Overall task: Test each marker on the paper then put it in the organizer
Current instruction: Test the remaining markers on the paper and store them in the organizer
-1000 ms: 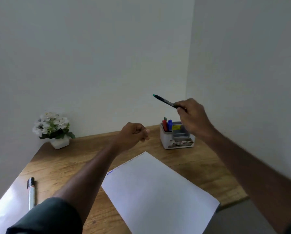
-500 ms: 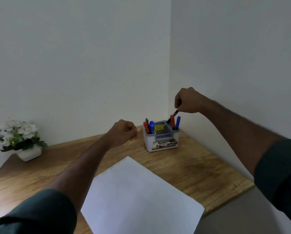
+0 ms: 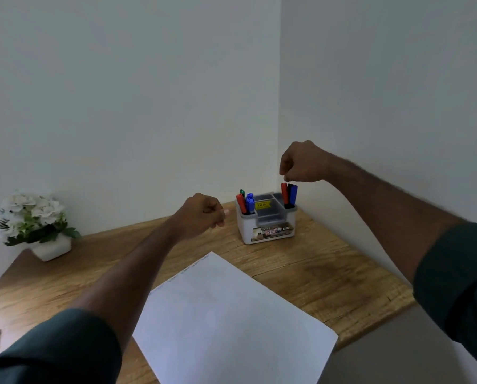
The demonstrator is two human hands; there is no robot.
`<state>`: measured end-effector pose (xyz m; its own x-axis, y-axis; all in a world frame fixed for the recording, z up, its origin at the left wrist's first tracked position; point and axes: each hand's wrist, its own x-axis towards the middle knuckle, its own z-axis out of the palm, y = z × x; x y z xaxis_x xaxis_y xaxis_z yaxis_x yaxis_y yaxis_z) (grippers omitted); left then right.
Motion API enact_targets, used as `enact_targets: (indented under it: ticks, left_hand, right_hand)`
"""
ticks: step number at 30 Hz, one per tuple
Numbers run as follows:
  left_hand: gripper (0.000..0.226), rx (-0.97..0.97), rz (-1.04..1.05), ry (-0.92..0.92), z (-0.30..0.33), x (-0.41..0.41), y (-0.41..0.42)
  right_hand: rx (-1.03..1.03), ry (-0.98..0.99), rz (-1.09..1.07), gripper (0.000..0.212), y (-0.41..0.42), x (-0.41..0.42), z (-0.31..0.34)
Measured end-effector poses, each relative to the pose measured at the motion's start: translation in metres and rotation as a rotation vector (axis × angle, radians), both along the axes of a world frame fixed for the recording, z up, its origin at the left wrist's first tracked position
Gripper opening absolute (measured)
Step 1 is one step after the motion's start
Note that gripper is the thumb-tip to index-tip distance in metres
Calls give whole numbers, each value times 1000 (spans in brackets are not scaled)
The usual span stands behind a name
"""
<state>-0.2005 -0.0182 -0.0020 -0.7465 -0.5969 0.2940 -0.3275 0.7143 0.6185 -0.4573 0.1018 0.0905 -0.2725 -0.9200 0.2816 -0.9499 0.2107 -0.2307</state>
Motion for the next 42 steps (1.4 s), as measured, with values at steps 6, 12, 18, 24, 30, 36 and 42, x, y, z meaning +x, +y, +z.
enact_targets:
  ticks: [6,12,18,24,30,36,42]
  left_hand:
    - [29,-12,46,23,11,34,3]
    - [31,-48,181,28,15,98,20]
    - [39,-32,338,60,-9,201,24]
    - [48,-90,523,91,-38,310,30]
    - [43,-81,713,116,-67,374,21]
    - [38,-96,742,50,-83,386,23]
    - [19,-273,708,-112,-83,376,30]
  right_hand:
    - [-263,-46,96,21,0,44,7]
    - [-267,-106,305,17,-5,154,-19]
    - [-78,-106,477,13,-19,267,-63]
    - [83,-184,612,4,-29,365,-108]
    - [191,-239,620,46,-33,442,-134]
    - [258,-176,500,24,-34,468,-143]
    - [164,-244,459,24,-37,444,-136]
